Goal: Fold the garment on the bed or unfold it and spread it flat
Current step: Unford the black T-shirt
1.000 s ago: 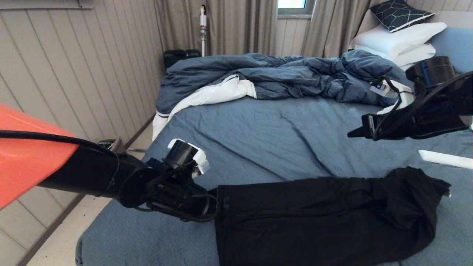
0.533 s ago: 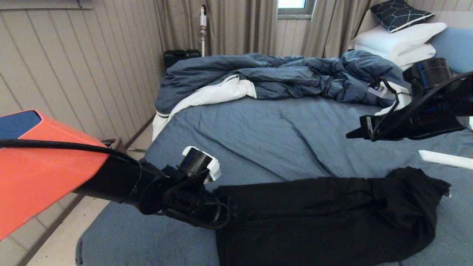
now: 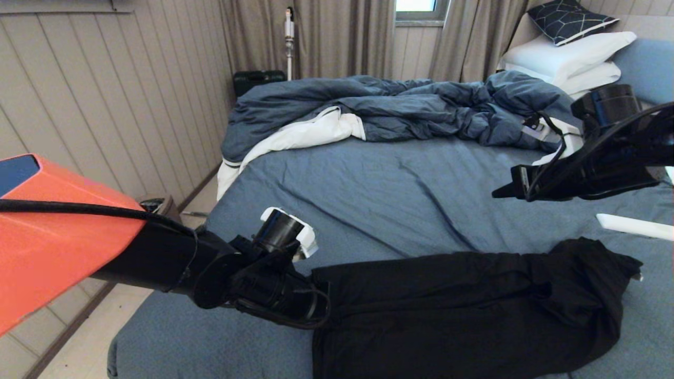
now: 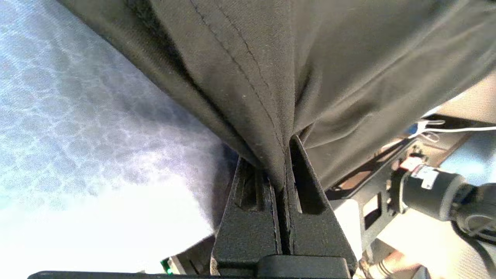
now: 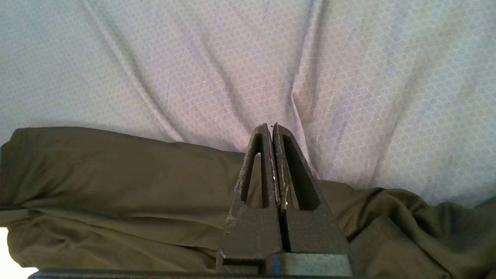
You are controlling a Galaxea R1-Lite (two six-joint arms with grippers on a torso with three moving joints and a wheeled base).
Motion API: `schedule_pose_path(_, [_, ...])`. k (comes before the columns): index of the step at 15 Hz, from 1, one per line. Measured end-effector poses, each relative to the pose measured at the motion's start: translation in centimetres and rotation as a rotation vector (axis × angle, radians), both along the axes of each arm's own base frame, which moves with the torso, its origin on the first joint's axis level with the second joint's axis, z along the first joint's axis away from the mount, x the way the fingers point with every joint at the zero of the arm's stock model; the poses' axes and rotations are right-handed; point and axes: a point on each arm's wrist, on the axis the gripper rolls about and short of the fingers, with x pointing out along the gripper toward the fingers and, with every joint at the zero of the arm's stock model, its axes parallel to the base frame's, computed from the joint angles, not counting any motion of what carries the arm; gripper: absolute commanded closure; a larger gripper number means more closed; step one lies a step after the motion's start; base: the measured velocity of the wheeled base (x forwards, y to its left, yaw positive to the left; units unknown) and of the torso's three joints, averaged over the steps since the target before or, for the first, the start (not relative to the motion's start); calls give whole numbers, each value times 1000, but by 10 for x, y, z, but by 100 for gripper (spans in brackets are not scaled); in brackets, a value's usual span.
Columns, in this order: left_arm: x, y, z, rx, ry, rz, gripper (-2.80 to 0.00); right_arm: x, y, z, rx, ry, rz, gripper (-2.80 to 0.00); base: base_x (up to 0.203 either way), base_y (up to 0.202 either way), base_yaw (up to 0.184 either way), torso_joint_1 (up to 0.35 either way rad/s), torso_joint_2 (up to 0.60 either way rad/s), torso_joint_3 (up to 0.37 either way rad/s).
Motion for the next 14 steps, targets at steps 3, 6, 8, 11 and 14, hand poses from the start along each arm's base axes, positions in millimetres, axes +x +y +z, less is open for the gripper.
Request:
schedule_pose_path(3, [8, 15, 12, -19, -31, 49, 0, 0, 0, 0, 0, 1, 0, 0, 0, 0, 0, 0, 0, 0])
schedule_pose_path(6, [24, 40, 26, -35, -70, 128, 0, 1, -1, -1, 0, 2, -2, 0, 0, 0, 0, 0, 0, 0])
schedule_pose_path(8, [35, 58, 32, -32, -93, 162, 0, 1, -1, -1, 0, 4, -1, 0, 0, 0, 0, 0, 0, 0])
schedule_pose_path(11, [47, 82, 33, 5, -106, 191, 0, 4, -1, -4, 0, 11, -4, 0, 0, 0, 0, 0, 0, 0])
schedule_pose_path(14, [56, 109, 32, 38, -107, 226, 0, 6, -2, -6, 1, 15, -7, 0, 0, 0, 0, 0, 0, 0])
